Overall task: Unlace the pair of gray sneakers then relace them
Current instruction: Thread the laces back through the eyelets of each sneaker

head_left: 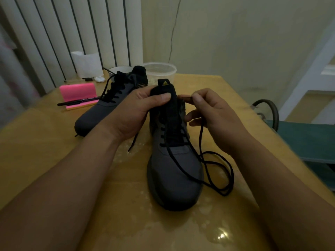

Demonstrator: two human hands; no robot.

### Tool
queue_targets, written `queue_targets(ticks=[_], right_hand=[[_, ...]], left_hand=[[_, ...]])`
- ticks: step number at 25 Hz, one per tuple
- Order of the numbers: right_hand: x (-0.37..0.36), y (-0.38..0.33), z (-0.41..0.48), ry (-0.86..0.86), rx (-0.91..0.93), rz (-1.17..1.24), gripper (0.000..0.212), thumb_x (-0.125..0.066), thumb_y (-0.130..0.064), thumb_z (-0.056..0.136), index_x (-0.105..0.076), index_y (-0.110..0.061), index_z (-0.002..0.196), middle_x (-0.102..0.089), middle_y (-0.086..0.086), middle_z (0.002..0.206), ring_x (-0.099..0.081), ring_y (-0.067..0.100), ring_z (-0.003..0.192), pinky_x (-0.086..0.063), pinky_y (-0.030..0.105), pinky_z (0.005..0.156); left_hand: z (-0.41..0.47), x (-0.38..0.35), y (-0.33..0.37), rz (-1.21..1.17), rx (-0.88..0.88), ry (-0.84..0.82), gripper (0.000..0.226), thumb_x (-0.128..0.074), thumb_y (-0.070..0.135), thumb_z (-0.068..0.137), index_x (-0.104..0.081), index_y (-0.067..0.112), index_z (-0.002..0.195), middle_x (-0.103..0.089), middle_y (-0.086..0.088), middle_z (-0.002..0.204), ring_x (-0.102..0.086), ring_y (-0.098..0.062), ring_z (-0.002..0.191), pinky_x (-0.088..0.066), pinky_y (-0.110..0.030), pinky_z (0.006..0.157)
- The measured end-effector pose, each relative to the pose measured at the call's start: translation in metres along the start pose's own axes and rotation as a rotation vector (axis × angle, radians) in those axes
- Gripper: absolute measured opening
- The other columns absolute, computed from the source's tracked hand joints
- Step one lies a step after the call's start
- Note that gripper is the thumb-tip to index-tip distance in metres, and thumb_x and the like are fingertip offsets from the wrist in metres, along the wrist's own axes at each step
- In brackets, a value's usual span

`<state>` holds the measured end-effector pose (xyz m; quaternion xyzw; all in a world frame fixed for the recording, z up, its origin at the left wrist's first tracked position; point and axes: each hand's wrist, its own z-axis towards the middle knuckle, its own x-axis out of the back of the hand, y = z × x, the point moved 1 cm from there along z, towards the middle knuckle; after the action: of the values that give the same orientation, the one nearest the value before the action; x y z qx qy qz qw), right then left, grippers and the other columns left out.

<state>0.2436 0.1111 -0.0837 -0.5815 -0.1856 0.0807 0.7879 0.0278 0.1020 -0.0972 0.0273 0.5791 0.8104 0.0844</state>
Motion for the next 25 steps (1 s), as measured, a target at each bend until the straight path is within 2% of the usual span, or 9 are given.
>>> queue_targets(ticks=[3,7,10,12,14,16,19,21,25], right_hand=[[0.002,0.009,-0.007,-0.034,0.034,-0.005,0.014,-0.048,-0.025,0.11,-0.057,-0.014,0.108,-0.069,-0.018,0.132,-0.067,0.015,0.088,-0.055,0.029,0.079],[0.002,0.012,-0.005,-0.007,-0.002,0.195,0.011,-0.05,-0.018,0.109,-0.059,-0.015,0.104,-0.072,-0.006,0.128,-0.067,0.02,0.091,-0.056,0.032,0.079],[0.016,0.009,-0.004,0.076,-0.059,0.346,0.011,-0.05,-0.014,0.108,-0.059,-0.011,0.103,-0.072,0.004,0.101,-0.054,0.017,0.066,-0.044,0.025,0.054],[0.026,0.008,-0.005,0.058,-0.081,0.271,0.012,-0.052,-0.016,0.107,-0.061,-0.01,0.101,-0.057,0.002,0.077,-0.033,0.014,0.056,-0.026,0.023,0.047],[0.03,0.006,-0.008,-0.012,-0.068,0.115,0.013,-0.057,-0.019,0.105,-0.064,-0.009,0.099,-0.044,0.001,0.068,-0.027,0.014,0.054,-0.021,0.028,0.049],[0.026,0.002,-0.013,-0.08,-0.023,-0.032,0.014,-0.061,-0.021,0.103,-0.067,-0.01,0.096,-0.043,0.0,0.064,-0.03,0.015,0.054,-0.022,0.031,0.051],[0.016,-0.003,-0.018,-0.158,0.07,-0.22,0.013,-0.064,-0.02,0.102,-0.072,-0.014,0.094,-0.056,-0.005,0.066,-0.041,0.004,0.054,-0.035,0.017,0.051],[0.014,-0.003,-0.019,-0.198,0.085,-0.283,0.012,-0.066,-0.019,0.101,-0.073,-0.013,0.093,-0.059,0.002,0.071,-0.043,0.001,0.056,-0.037,0.013,0.054],[0.02,-0.003,-0.019,-0.234,0.059,-0.311,0.013,-0.066,-0.021,0.101,-0.072,-0.012,0.093,-0.057,0.023,0.076,-0.041,0.014,0.058,-0.036,0.021,0.053]], left_hand=[[0.001,0.001,-0.002,0.032,0.0,-0.025,0.033,-0.058,0.016,0.103,-0.066,-0.004,0.128,-0.069,-0.024,0.13,-0.065,-0.037,0.124,-0.051,-0.044,0.109],[-0.001,-0.003,0.003,-0.002,0.023,-0.013,0.021,-0.059,0.015,0.095,-0.072,0.008,0.11,-0.077,-0.004,0.105,-0.072,-0.018,0.102,-0.056,-0.026,0.088],[0.001,-0.003,0.004,0.011,0.028,-0.009,0.018,-0.062,0.017,0.092,-0.075,0.013,0.104,-0.077,0.0,0.101,-0.073,-0.015,0.1,-0.055,-0.024,0.088],[0.003,-0.002,0.004,0.029,0.025,-0.008,0.015,-0.064,0.016,0.094,-0.075,0.014,0.104,-0.077,-0.001,0.103,-0.072,-0.016,0.101,-0.055,-0.025,0.09],[0.003,0.0,0.003,0.044,0.018,-0.017,0.015,-0.064,0.015,0.098,-0.075,0.013,0.107,-0.076,-0.002,0.106,-0.071,-0.018,0.105,-0.055,-0.027,0.095],[0.002,0.002,0.003,0.035,0.018,-0.018,0.017,-0.062,0.015,0.098,-0.075,0.012,0.11,-0.076,-0.003,0.109,-0.071,-0.019,0.108,-0.054,-0.028,0.097],[0.001,0.0,0.004,0.013,0.018,-0.023,0.018,-0.063,0.019,0.096,-0.075,0.012,0.108,-0.077,-0.002,0.106,-0.072,-0.019,0.106,-0.055,-0.027,0.093],[0.001,-0.003,0.005,0.027,0.016,-0.023,0.022,-0.061,0.02,0.094,-0.072,0.009,0.11,-0.077,-0.001,0.104,-0.071,-0.017,0.103,-0.055,-0.026,0.091],[0.001,-0.002,0.007,0.063,0.01,-0.038,0.023,-0.061,0.021,0.095,-0.07,0.006,0.111,-0.076,-0.002,0.103,-0.071,-0.017,0.102,-0.054,-0.025,0.09]])
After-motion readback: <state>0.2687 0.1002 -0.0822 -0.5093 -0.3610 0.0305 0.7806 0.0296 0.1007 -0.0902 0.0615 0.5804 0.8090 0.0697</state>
